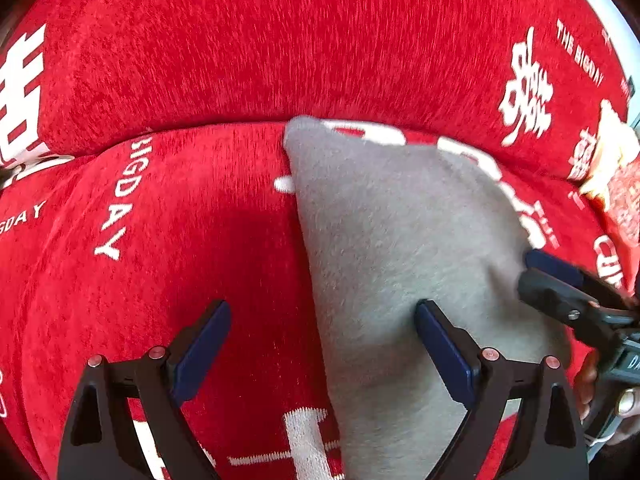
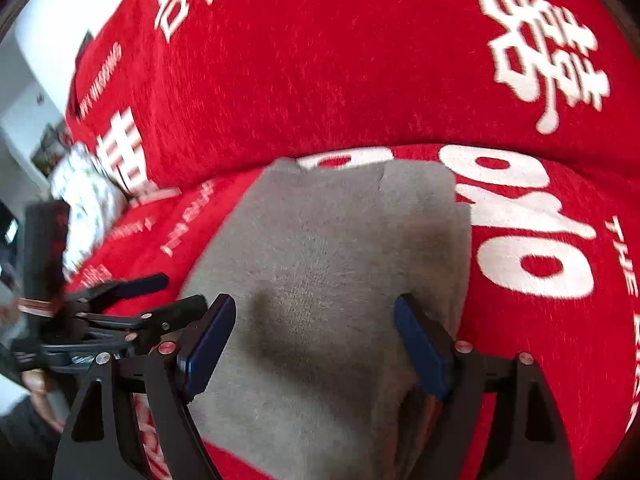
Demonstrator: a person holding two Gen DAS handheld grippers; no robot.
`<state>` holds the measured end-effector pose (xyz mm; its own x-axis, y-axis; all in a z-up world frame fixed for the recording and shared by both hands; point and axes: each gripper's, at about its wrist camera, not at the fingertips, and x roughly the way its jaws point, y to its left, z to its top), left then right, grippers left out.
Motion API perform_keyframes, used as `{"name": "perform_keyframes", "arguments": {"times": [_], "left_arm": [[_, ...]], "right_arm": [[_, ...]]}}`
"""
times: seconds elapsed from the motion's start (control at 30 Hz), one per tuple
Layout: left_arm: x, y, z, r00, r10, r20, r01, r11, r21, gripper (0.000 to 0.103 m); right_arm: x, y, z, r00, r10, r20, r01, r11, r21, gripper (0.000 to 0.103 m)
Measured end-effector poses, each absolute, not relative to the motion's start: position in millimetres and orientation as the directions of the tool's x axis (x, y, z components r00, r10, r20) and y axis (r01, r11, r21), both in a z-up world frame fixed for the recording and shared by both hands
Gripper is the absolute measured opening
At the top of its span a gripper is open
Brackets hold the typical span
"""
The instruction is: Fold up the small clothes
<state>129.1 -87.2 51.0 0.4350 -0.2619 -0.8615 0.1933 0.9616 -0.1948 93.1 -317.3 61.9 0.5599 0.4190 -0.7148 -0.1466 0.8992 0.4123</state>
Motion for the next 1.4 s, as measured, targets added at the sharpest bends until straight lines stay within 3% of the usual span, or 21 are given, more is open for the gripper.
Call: {"name": "perform_keyframes", "arguments": {"times": [0.2,0.27,0.43,0.7,0.73,0.8,0.87,0.93,1.03,1.4], "left_arm": [[155.4,-75.3,74.8,0.437,-0.349,-0.829,0.158,0.937,-0.312,0.095],[171.5,-81.9,67.7,0.366,-0.401,-0.840,0.168,0.916,-0.365,0.095],[190.8,-100.9,38.4,0.260,-0.395,-0.881,0.161,0.917,-0.364,0.095],[186.8,-103.4,10.3,0.201,-0.535,-0.821,0.109,0.845,-0.524,0.092],[184.5,-107.5,10.7,0.205,-0.525,-0.826,0.120,0.851,-0.511,0.088],[179.3,-114.4,18.2,0.246,-0.488,-0.837,0.148,0.873,-0.466,0.078],[175.9,-115.9,28.4,0.274,-0.475,-0.836,0.173,0.880,-0.443,0.061],[172.6,-115.8,39.6,0.296,-0.472,-0.831,0.201,0.881,-0.429,0.052],[167.4,-120.6,49.0,0.314,-0.448,-0.837,0.223,0.892,-0.394,0.048],[145.4,-101.7,68.2,0.339,-0.440,-0.831,0.220,0.896,-0.385,0.047]], "right_arm": [[92.3,-360.0,61.1,0.583,0.341,-0.737,0.016,0.902,0.430,0.090],[97.9,-373.9,55.7,0.576,0.359,-0.734,0.070,0.873,0.482,0.090],[108.7,-388.0,36.4,0.552,0.410,-0.726,0.146,0.810,0.568,0.090],[120.0,-377.2,0.0,0.495,0.553,-0.671,0.156,0.703,0.694,0.089],[121.2,-371.2,-1.1,0.494,0.548,-0.675,0.144,0.714,0.686,0.087],[125.0,-357.7,1.9,0.484,0.508,-0.712,0.112,0.771,0.626,0.070],[124.6,-355.4,4.1,0.481,0.523,-0.704,0.101,0.764,0.637,0.049],[118.1,-352.7,13.6,0.502,0.512,-0.697,0.081,0.775,0.627,0.046],[112.5,-343.8,23.8,0.512,0.478,-0.714,0.071,0.804,0.590,0.044],[95.8,-323.7,52.2,0.523,0.440,-0.730,0.064,0.834,0.548,0.043]]}}
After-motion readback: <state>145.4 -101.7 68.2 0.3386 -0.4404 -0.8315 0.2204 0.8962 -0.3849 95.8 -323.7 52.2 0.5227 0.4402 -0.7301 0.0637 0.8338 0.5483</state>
